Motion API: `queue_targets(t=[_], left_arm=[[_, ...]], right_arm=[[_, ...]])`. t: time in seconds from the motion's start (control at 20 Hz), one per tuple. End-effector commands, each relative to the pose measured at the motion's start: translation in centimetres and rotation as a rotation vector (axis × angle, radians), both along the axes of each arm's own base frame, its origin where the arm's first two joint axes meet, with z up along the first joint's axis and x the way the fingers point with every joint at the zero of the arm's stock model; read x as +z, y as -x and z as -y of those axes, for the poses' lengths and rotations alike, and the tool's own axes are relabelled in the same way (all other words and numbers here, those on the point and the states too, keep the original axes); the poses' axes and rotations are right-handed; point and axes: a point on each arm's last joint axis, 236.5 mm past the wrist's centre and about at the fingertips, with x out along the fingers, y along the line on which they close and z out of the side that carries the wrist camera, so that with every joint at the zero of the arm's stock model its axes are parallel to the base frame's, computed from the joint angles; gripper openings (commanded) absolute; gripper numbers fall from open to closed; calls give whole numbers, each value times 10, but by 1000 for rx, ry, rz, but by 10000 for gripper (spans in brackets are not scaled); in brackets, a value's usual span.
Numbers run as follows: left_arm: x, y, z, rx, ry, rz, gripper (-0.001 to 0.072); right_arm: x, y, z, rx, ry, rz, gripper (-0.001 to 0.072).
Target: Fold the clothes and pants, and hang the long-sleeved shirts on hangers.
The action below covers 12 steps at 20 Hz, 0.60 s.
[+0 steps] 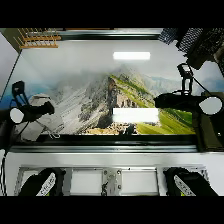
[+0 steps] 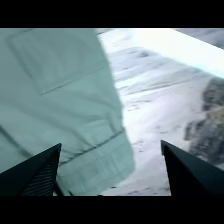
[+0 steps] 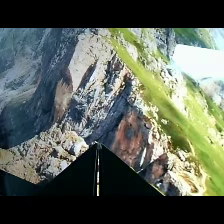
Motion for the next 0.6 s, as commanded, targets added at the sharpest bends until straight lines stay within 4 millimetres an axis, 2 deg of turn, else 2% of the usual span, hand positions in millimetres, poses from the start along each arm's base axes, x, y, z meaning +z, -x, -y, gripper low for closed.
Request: queue_targets(t=[0.0,0.2,0.4,0.45,0.55], left_arm=[[-45,21,-40,183,123,-142,715],[-87,16,-7,141,262,-241,715],[-111,12,28,99,289,-307,705],[-111,8,36,93,290,-304,549],[-100,-6,63,35,301,-274,131]], right_arm=[[0,0,0,0,-1,-1,18],[0,0,0,0,-1,-1,19],[0,0,0,0,-1,-1,19],[0,0,0,0,-1,-1,18],[0,0,0,0,-1,-1,18]])
